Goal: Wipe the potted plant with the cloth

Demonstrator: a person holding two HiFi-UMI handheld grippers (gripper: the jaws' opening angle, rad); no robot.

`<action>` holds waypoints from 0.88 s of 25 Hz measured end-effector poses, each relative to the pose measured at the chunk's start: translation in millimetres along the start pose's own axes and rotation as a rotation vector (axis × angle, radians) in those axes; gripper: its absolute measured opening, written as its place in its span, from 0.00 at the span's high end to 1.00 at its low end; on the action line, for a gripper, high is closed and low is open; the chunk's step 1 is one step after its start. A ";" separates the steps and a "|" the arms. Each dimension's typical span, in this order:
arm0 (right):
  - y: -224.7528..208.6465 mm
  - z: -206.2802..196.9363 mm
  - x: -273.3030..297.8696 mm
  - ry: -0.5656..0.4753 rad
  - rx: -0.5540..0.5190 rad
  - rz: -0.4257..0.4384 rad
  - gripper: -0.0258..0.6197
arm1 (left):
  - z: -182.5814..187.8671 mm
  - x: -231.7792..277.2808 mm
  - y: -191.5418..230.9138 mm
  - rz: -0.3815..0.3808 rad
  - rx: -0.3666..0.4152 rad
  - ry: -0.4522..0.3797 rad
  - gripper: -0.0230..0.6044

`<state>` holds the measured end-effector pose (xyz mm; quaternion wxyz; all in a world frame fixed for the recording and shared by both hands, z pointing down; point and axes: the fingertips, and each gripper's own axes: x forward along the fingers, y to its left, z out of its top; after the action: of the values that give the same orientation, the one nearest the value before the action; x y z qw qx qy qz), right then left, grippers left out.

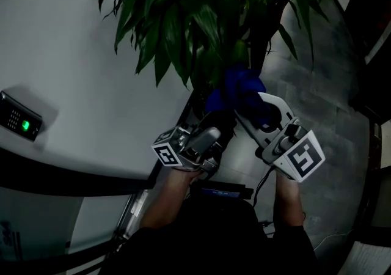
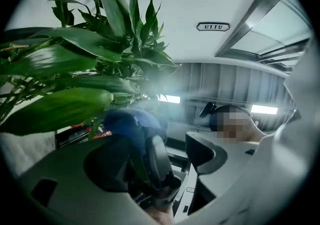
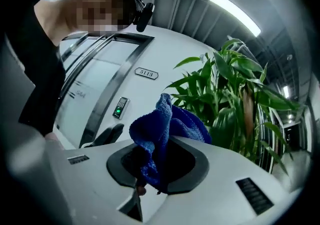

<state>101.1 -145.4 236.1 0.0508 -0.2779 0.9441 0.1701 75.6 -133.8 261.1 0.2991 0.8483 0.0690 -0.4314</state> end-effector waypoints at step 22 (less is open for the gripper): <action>64.4 -47.5 -78.1 -0.059 0.247 0.313 0.82 | -20.1 2.6 18.5 0.117 0.082 -0.039 0.38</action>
<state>131.7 -71.6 314.4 0.0853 -0.1144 0.9875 0.0670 98.1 -137.8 276.3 0.2902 0.8540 -0.0043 -0.4319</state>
